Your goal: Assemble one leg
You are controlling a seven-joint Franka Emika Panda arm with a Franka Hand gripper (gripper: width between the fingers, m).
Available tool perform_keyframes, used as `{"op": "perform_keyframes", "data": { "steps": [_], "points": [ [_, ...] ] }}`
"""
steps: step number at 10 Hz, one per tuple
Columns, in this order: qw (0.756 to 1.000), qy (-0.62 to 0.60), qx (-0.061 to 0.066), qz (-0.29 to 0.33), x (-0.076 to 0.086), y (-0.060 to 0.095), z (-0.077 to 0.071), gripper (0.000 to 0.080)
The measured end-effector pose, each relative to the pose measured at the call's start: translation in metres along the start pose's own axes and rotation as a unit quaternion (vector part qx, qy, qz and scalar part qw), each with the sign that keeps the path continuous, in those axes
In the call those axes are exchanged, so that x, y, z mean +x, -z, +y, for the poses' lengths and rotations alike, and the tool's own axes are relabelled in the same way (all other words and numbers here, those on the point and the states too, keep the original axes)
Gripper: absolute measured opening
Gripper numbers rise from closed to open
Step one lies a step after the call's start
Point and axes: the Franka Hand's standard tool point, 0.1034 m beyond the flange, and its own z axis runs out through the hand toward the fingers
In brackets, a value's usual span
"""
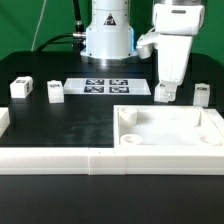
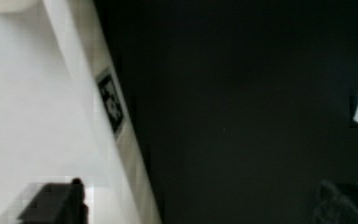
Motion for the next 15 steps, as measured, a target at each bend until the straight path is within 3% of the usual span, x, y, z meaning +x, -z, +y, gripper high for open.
{"op": "perform_keyframes", "data": {
  "steps": [3, 5, 6, 8, 10, 15],
  "points": [
    [1.0, -0.005, 0.001, 0.0, -0.002, -0.001, 0.0, 0.0649],
    [0.993, -0.115, 0.004, 0.001, -0.002, -0.002, -0.001, 0.0649],
    [0.979, -0.204, 0.009, 0.004, -0.006, -0.004, -0.009, 0.0649],
    [0.937, -0.349, 0.012, 0.01, -0.003, -0.005, -0.026, 0.0649],
    [0.863, -0.504, 0.026, 0.009, 0.013, -0.007, -0.04, 0.0649],
    [0.704, -0.709, 0.043, 0.007, 0.05, -0.008, -0.06, 0.0649]
  ]
}}
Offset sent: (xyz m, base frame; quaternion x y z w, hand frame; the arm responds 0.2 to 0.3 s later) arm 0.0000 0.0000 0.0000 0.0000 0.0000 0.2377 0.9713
